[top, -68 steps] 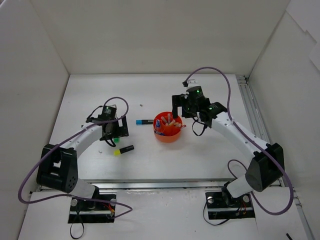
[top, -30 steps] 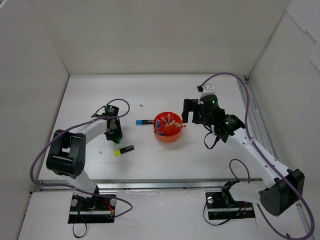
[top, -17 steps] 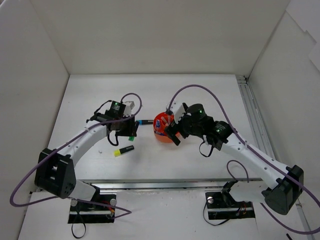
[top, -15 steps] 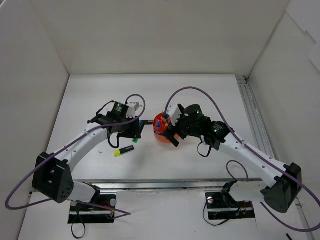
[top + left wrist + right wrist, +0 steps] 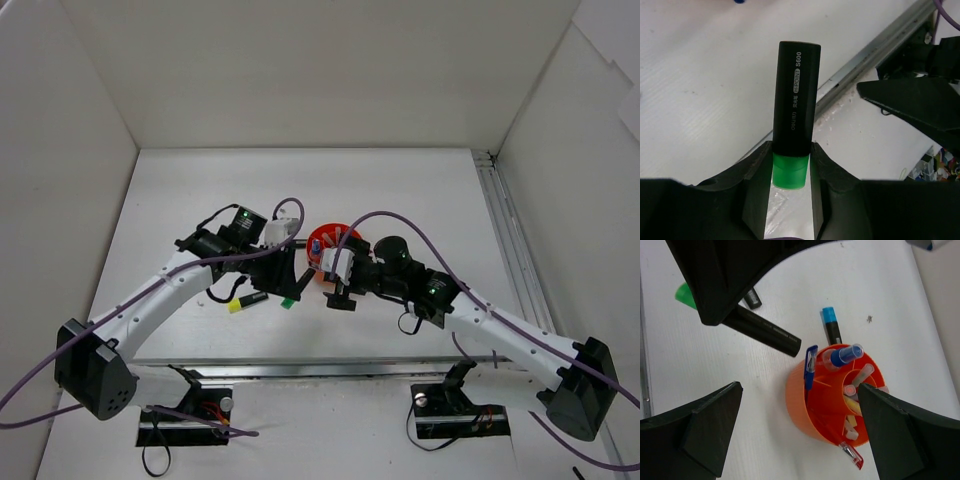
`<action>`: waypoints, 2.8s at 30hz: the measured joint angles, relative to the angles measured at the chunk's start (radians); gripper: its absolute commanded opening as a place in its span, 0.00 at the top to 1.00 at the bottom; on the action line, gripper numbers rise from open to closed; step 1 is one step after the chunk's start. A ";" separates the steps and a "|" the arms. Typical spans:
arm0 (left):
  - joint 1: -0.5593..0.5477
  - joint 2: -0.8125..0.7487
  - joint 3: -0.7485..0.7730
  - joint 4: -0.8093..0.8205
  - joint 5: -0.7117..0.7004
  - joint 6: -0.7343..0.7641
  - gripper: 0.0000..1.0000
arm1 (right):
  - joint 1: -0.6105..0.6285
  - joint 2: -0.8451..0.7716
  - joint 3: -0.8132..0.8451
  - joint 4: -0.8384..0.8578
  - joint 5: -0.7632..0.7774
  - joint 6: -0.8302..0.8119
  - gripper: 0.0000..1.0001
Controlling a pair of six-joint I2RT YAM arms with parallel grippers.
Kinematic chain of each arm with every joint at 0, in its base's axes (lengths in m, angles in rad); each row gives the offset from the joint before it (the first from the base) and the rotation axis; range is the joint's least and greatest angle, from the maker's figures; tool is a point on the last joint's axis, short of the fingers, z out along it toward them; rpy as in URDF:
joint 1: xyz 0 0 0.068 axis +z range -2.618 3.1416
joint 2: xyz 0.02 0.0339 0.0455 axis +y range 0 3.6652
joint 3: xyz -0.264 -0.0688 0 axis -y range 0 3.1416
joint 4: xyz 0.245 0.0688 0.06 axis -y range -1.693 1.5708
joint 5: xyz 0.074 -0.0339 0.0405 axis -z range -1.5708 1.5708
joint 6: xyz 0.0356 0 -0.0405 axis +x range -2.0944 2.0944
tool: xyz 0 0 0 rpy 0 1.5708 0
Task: Sort the stationery into containers
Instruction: Pick up the pen from the center of the board, then place the pen in the storage box.
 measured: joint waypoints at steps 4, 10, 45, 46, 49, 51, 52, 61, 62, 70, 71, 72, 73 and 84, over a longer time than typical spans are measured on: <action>-0.011 -0.001 0.037 -0.062 0.069 -0.014 1.00 | 0.049 -0.004 0.001 0.021 -0.012 -0.021 0.02; -0.016 0.016 0.066 -0.150 0.137 -0.023 0.97 | 0.128 0.039 0.044 -0.006 -0.030 -0.052 0.02; -0.068 0.094 0.183 -0.262 0.064 0.010 0.33 | 0.197 0.178 0.111 -0.109 -0.077 -0.022 1.00; -0.066 0.092 0.183 -0.263 0.046 0.018 0.27 | 0.197 0.177 0.111 -0.108 -0.069 -0.021 1.00; -0.060 0.078 0.190 -0.264 -0.012 0.021 0.13 | 0.197 0.168 0.103 -0.092 -0.028 -0.007 1.00; -0.053 0.060 0.204 -0.262 -0.044 0.018 0.00 | 0.197 0.161 0.092 -0.057 0.012 0.006 1.00; -0.044 0.045 0.211 -0.257 -0.056 0.016 0.00 | 0.195 0.159 0.087 -0.039 0.028 0.013 1.00; 0.105 -0.199 0.203 -0.183 -0.206 -0.060 0.00 | 0.014 0.109 0.020 0.182 0.201 0.186 1.00; 0.119 -0.229 0.190 -0.176 -0.232 -0.071 0.00 | -0.012 0.103 0.021 0.201 0.210 0.206 1.00; 0.221 -0.325 0.035 -0.164 -0.364 -0.129 0.00 | -0.222 0.129 0.045 0.304 0.199 0.343 1.00; 0.230 -0.319 0.020 -0.163 -0.370 -0.133 0.00 | -0.250 0.148 0.058 0.313 0.180 0.356 1.00; 0.239 -0.311 0.006 -0.162 -0.376 -0.135 0.00 | -0.279 0.173 0.072 0.324 0.164 0.368 1.00; 0.250 -0.302 -0.005 -0.161 -0.380 -0.137 0.00 | -0.306 0.198 0.088 0.327 0.143 0.375 1.00; 0.297 -0.217 -0.048 -0.127 -0.388 -0.150 0.00 | -0.428 0.520 0.224 0.430 -0.100 0.452 1.00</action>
